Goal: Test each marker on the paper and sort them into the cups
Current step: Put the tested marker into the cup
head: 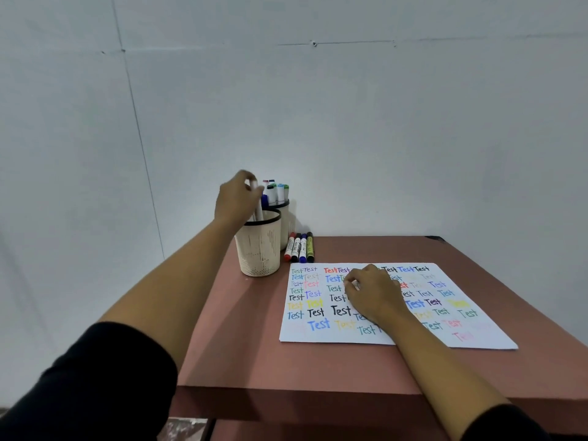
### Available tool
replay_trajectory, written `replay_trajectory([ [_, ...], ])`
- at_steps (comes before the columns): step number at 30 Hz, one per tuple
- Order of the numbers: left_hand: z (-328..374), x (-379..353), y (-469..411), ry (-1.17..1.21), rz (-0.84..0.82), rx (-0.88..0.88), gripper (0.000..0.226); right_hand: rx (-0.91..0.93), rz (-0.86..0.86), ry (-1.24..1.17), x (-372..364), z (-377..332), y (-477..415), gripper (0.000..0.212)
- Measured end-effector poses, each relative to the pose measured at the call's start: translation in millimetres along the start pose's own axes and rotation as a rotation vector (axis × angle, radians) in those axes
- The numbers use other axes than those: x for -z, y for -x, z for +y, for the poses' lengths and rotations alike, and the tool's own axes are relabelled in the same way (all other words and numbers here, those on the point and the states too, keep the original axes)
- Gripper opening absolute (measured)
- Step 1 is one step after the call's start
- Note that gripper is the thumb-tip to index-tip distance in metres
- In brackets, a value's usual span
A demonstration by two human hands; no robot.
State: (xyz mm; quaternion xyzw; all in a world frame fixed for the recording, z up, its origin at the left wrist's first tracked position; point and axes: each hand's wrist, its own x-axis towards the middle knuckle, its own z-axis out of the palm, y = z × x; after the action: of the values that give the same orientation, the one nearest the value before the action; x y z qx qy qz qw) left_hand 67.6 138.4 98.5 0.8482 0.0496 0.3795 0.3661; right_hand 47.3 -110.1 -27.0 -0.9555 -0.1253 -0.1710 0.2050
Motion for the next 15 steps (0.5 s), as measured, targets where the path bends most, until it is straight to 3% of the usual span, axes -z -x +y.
replay_trajectory([
  [5,-4,-6,1,-0.128,-0.087,-0.053,0.031,-0.006,0.0,-0.003,-1,0,-1,0.025],
  [9,5,-3,0,-0.122,-0.044,-0.113,0.033,-0.005,0.003,-0.013,-1,1,-1,0.025],
  [15,22,-15,38,-0.091,0.011,-0.352,0.022,0.008,-0.004,-0.008,0,0,0,0.026],
])
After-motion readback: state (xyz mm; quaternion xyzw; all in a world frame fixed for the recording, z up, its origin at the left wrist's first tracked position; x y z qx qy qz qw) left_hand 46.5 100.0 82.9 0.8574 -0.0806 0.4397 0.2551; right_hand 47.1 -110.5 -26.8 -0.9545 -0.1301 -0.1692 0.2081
